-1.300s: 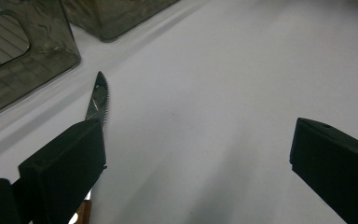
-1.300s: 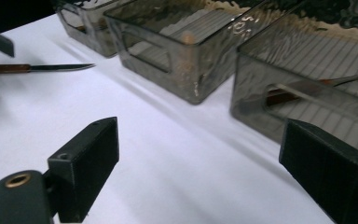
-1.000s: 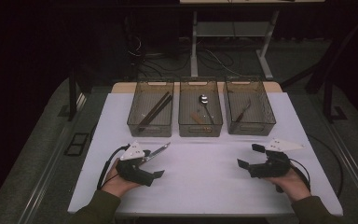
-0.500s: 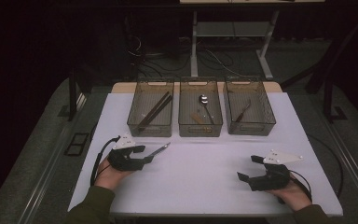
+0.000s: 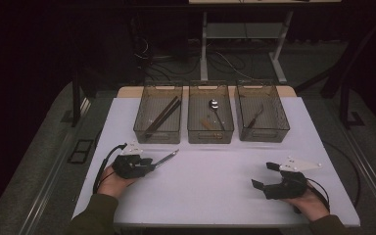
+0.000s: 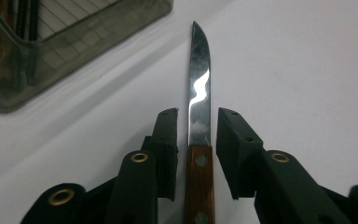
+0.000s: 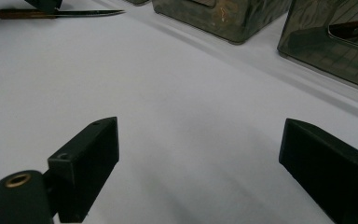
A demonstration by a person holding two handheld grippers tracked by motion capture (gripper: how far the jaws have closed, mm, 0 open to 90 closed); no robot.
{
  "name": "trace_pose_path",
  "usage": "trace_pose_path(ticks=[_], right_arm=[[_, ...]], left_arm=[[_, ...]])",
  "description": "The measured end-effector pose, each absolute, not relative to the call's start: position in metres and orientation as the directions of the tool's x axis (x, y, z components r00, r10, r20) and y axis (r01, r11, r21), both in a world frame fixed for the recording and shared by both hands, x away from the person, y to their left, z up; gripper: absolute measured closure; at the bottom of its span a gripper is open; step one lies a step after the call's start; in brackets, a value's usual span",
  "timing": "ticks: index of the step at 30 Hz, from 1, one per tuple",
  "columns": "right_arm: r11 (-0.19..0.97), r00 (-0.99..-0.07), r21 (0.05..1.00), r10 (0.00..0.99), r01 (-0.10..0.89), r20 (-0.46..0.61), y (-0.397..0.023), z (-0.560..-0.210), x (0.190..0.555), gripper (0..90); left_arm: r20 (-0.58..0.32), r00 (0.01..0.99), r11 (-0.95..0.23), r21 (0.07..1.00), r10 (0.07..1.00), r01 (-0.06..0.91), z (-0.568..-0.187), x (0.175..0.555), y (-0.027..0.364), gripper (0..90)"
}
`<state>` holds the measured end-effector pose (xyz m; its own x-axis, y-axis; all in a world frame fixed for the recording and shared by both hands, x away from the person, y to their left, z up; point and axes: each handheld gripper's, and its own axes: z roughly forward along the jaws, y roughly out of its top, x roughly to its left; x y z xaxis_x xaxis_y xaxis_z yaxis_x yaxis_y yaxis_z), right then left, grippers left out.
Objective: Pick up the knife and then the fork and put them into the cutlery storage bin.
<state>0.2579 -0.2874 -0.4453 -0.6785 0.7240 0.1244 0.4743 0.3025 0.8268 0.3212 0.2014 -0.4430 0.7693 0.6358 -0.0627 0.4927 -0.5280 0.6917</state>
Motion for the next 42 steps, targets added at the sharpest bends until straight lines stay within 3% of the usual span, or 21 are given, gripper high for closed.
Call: trace_pose_path(ticks=[18,33,42], right_arm=[[0.290,-0.690,0.832,0.710,0.473,0.144,-0.287,-0.444,0.259,12.0],[0.294,-0.703,0.808,0.683,0.511,0.196,-0.277,-0.433,0.259,12.2],[0.294,-0.724,0.806,0.653,0.513,0.223,-0.259,-0.424,0.264,15.3]], left_arm=[[0.027,0.798,-0.602,0.672,0.603,0.432,-0.444,0.316,0.195,76.9],[-0.027,0.805,-0.521,0.749,0.593,0.409,-0.425,0.303,0.177,77.0],[-0.044,0.831,-0.458,0.818,0.554,0.349,-0.409,0.292,0.139,77.0]])
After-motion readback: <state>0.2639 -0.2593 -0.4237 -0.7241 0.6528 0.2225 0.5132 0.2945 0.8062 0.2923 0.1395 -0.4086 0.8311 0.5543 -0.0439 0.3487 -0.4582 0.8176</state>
